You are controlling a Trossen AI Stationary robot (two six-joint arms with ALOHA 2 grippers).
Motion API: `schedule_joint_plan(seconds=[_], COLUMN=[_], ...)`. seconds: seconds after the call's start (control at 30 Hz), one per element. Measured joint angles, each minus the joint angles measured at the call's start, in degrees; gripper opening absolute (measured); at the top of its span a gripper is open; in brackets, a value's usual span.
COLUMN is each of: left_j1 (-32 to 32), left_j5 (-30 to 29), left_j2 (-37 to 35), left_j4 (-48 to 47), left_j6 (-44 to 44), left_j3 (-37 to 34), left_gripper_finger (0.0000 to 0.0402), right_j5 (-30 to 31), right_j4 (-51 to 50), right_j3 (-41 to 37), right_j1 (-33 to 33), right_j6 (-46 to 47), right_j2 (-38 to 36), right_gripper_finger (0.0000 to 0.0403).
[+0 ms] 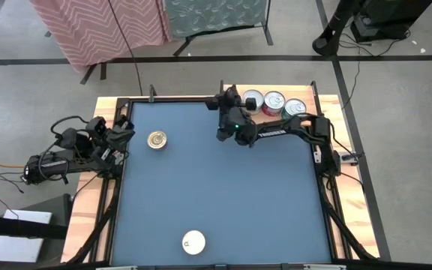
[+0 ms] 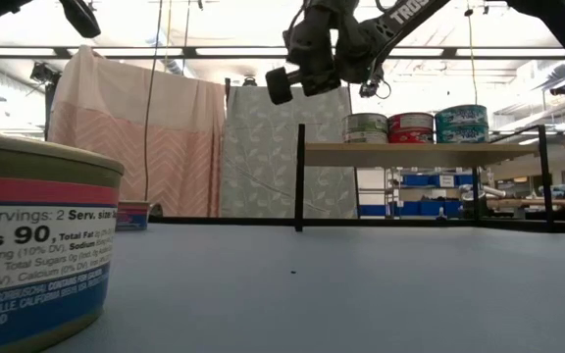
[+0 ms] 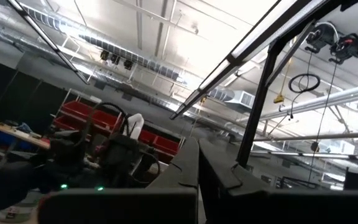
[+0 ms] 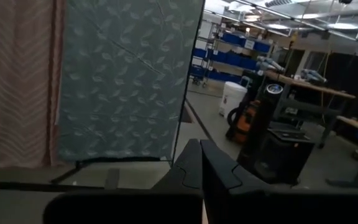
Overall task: Stack canned seafood by type on shelf
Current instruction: Adjust the stacked tuna cans on the shelf
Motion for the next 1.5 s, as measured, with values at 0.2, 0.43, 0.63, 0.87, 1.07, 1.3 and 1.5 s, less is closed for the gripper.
schedule_joint_plan(seconds=[0.2, 0.43, 0.63, 0.87, 1.07, 1.3, 1.5], left_j1=[0.00, 0.02, 0.02, 0.02, 0.02, 0.02, 0.02], left_j5=[0.00, -1.31, -1.60, -1.01, -1.01, -1.16, -1.92], left_j2=[0.00, 0.00, 0.00, 0.00, 0.00, 0.00, 0.00], left_j4=[-0.08, -0.11, -0.07, -0.02, -0.07, -0.07, -0.11], left_j6=[2.04, 3.65, 3.65, 4.63, 6.79, 7.84, 8.17], left_j3=[0.00, 0.00, 0.00, -0.02, -0.02, -0.02, -0.02], left_gripper_finger=[0.0004, 0.0004, 0.0004, 0.0004, 0.0004, 0.0004, 0.0004], right_j5=[-2.21, -19.45, -15.72, -15.56, -16.07, -40.43, -48.84], right_j4=[5.48, 3.97, -6.56, -26.28, -44.16, -87.59, -117.65], right_j3=[0.00, 0.00, 0.00, 0.00, 0.00, 0.04, -0.01], right_j1=[1.45, 9.31, 17.05, 29.37, 37.74, 41.20, 39.06], right_j6=[-13.41, -26.19, -21.69, -18.96, -4.27, 46.13, 69.75], right_j2=[-3.69, -11.80, -19.34, -27.81, -37.23, -46.69, -46.10], right_gripper_finger=[0.0002, 0.0002, 0.0002, 0.0002, 0.0002, 0.0002, 0.0003])
